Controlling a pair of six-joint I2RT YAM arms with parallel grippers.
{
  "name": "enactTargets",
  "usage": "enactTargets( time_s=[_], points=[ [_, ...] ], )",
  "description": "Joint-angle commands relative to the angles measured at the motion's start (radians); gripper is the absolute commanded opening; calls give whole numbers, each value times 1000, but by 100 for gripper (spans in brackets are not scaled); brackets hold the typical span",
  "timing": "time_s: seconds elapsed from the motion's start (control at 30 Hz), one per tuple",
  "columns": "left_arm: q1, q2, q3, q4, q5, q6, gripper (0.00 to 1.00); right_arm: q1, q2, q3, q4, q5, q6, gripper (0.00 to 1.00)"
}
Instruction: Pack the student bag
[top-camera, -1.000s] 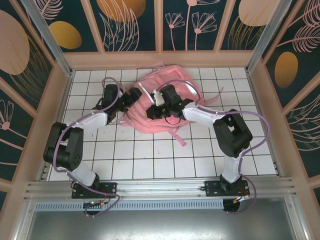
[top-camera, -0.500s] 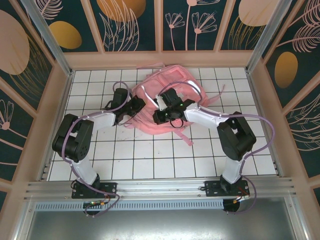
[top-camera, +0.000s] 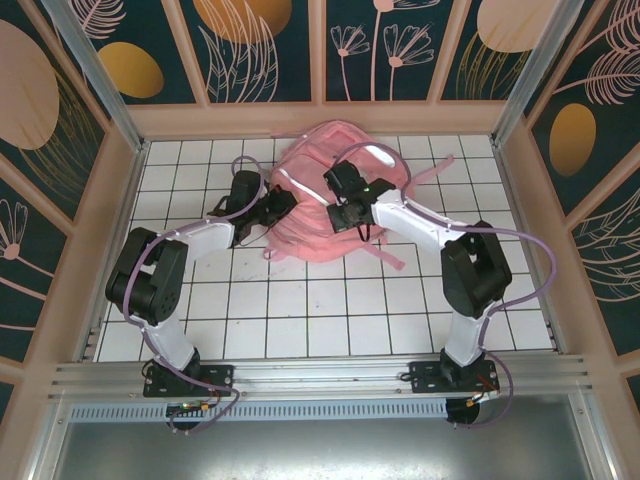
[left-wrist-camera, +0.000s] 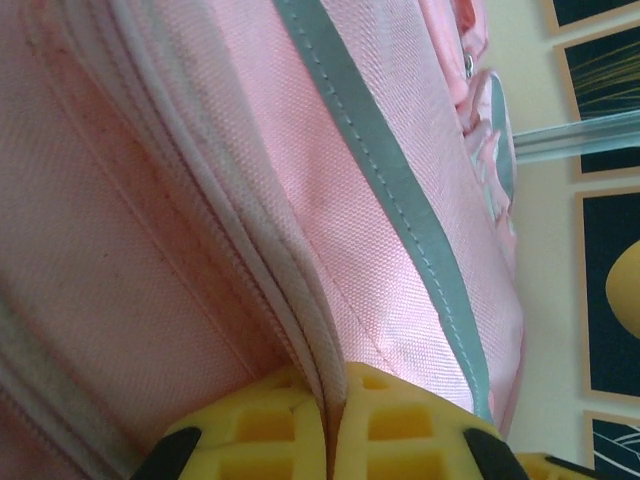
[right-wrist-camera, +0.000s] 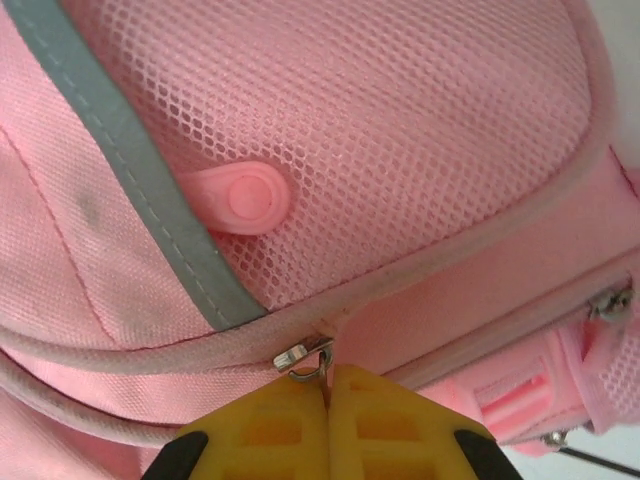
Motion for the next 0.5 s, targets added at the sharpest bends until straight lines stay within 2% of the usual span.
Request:
enactTargets(
  time_s=[0.0, 0.03, 0.1, 0.2, 0.3, 0.37, 0.47],
  points=[
    [45, -48, 27, -64, -78, 64, 42, -76, -21, -1, 18, 119, -31, 38],
    [46, -47, 41, -90, -99, 85, 66, -78, -50, -33, 61, 59, -41, 58],
    [46, -91, 73, -164, -171, 142, 98, -88, -104, -98, 138, 14, -36, 90],
    [52, -151, 107, -271, -355, 234, 98, -150, -196, -225, 252, 85, 1, 93],
    [54, -243, 81, -309, -609, 352, 99, -272, -303, -412, 433, 177, 36, 94],
    [54, -303, 30, -295, -804, 438, 99, -362, -358, -524, 548, 195, 48, 94],
    [68, -370, -93, -221, -1039, 565, 99, -463, -438, -759, 874, 230, -28, 94]
  ],
)
